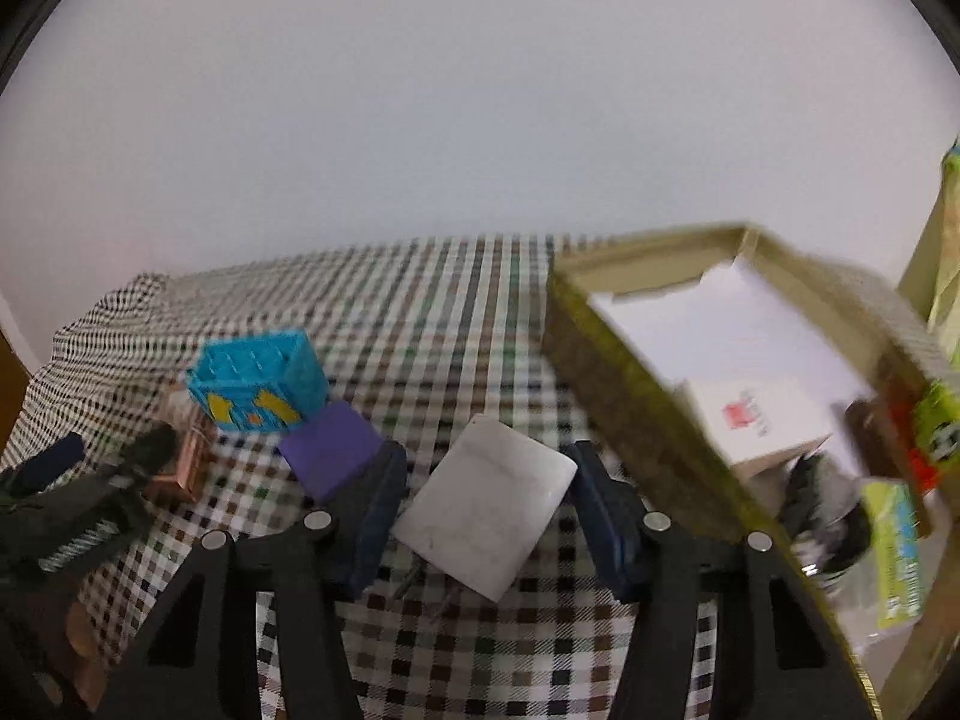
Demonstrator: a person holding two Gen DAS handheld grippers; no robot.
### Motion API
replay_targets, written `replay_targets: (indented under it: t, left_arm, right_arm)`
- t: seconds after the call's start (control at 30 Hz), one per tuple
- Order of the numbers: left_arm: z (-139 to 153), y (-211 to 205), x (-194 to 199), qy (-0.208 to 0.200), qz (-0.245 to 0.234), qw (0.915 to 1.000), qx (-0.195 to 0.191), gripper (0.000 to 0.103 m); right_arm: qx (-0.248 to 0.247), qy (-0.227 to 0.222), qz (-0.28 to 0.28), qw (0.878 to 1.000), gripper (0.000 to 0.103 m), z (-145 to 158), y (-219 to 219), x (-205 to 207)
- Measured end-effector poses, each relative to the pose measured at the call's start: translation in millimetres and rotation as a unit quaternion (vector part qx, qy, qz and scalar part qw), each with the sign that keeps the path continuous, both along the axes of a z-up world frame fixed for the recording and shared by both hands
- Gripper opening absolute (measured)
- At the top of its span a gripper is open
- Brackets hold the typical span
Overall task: Organize rigid objects
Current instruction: 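Grasp the white plug adapter with the right gripper, then grasp the copper-framed photo frame with the left gripper while the right holds the adapter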
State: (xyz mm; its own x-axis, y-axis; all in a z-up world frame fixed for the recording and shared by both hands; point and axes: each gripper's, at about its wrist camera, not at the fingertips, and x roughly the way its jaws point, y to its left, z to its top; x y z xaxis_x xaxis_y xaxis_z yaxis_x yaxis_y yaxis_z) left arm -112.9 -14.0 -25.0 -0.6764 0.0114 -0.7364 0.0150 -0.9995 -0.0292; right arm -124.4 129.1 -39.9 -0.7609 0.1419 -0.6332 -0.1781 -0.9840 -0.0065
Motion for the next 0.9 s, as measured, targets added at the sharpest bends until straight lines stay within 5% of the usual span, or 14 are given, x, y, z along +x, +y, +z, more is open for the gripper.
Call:
replay_targets:
  t: [0.2,0.43,0.73,0.83,0.9]
  left_arm:
    - [-15,2,-22,-0.054,0.022,0.9983,-0.007,0.095]
    - [-20,0,-31,-0.053,0.024,0.9983,-0.003,0.095]
    - [-16,-25,-32,-0.036,0.03,0.9989,0.001,0.059]
    - [-13,-37,-25,-0.026,0.045,0.9983,0.026,0.045]
    - [-12,-40,-20,-0.022,0.044,0.9974,0.053,0.045]
  right_arm:
    - [0.016,0.044,-0.006,0.999,0.058,11,2,13]
    - [0.02,0.054,-0.002,0.998,0.058,14,-4,7]
    - [0.021,0.063,0.003,0.998,0.058,15,-2,8]
    - [0.02,0.068,0.001,0.998,0.058,17,-3,10]
    - [0.018,0.071,0.001,0.997,0.058,18,-3,10]
